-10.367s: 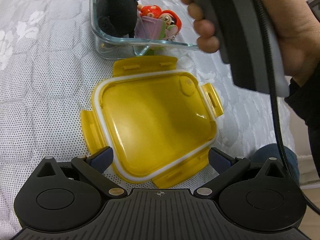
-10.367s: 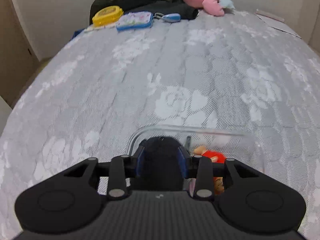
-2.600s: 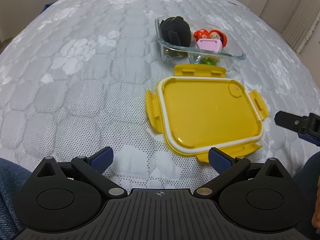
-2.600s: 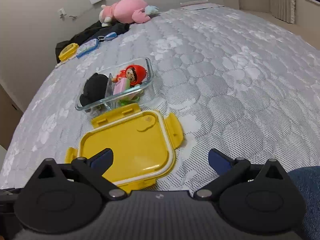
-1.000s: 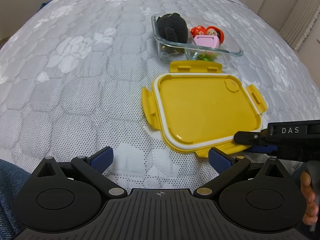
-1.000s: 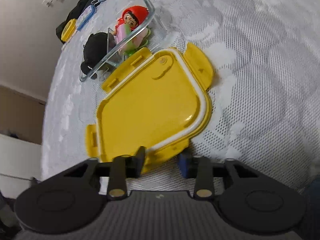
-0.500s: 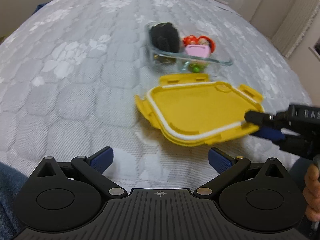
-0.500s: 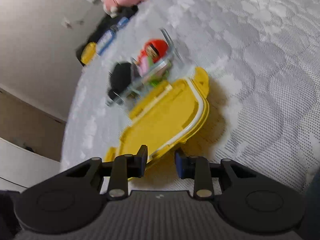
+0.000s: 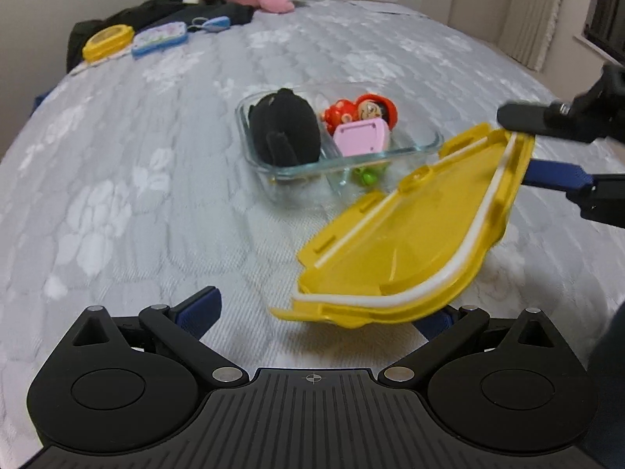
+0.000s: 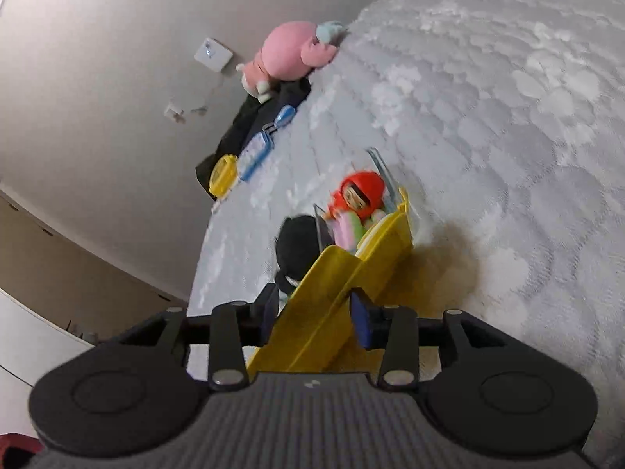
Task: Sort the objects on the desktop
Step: 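Lift and flip the yellow lid with the right gripper toward the glass container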
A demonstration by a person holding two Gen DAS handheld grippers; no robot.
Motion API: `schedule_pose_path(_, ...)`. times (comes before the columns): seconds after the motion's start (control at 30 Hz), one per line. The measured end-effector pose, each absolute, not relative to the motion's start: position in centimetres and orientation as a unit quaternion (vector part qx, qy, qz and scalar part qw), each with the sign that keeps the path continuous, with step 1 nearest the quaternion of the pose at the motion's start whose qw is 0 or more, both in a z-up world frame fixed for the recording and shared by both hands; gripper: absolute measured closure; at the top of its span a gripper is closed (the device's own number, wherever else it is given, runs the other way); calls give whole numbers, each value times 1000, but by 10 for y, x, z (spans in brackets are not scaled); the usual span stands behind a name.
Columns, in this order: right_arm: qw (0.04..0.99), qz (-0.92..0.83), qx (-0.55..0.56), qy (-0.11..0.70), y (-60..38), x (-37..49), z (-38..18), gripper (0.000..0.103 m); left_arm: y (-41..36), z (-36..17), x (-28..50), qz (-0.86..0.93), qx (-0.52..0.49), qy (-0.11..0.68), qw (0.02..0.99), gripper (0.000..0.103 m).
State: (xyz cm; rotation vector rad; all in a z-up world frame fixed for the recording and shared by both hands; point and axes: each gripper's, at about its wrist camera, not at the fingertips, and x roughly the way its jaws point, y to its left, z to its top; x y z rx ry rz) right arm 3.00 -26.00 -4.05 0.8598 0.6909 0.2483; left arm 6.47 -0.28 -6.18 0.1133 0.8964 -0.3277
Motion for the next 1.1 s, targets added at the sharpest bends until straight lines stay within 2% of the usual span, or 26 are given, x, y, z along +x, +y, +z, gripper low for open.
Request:
schedule_pose_path(0.5,858,115,408,291,-266,46,-43,38,-9,-63,104,-155,60,381,909,0)
schedule_pose_path(0.67,857,109,430,262,-279,40,-43,35,0,-67,122,-150,26,387,909,0)
schedule_pose_path(0.8,881,71,406,232,-283,35,-38,34,8,-72,135,-143,-8,410,901,0)
schedule_pose_path(1.1,876,26,407,258,-286,42,-55,31,20,-60,146,-147,-45,383,911,0)
